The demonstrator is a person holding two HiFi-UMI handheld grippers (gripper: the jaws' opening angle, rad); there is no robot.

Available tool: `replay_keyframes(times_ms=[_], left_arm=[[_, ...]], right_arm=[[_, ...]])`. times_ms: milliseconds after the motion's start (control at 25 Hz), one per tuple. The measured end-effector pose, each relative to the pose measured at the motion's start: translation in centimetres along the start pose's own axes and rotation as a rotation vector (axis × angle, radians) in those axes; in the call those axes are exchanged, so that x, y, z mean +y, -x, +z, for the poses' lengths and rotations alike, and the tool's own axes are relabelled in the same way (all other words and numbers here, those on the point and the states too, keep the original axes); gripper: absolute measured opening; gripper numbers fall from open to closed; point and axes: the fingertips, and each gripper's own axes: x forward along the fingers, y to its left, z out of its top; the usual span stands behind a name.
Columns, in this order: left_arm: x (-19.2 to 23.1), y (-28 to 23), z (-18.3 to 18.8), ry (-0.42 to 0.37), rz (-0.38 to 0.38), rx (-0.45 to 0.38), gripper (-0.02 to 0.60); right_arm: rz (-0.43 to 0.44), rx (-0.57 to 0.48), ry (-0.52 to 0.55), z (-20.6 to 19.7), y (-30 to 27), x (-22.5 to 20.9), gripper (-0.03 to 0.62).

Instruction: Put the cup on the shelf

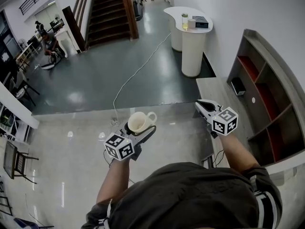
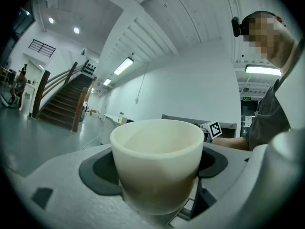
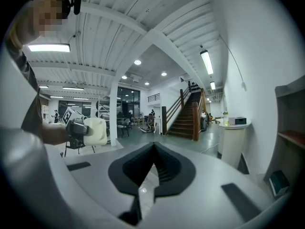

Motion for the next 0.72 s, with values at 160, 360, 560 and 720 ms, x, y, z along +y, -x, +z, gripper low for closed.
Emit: replay_keyframes(times_ms=[160, 360, 560, 720], left_arm=[[-1.4, -1.8, 0.1, -0.002, 0.006, 0.001, 0.433], [-3.8, -4.6, 0.2, -0.001, 0.006, -0.014, 0.433], [-4.7, -7.3, -0.2, 0.017, 0.003, -0.026, 0.433], [-4.2, -8.6, 0.0, 0.016, -0.010, -0.014, 0.433]], right_arm=[[0.015, -0.006, 0.004, 0.3, 1.5, -1.2, -0.009], [0.030, -0.013, 0.016, 0.2, 4.1, -3.3, -0.009], [0.024, -0.013, 0.013, -0.6, 5.5, -5.9, -0.009], [0.013, -0.023, 0.009, -0.4, 5.2, -7.3, -0.009]])
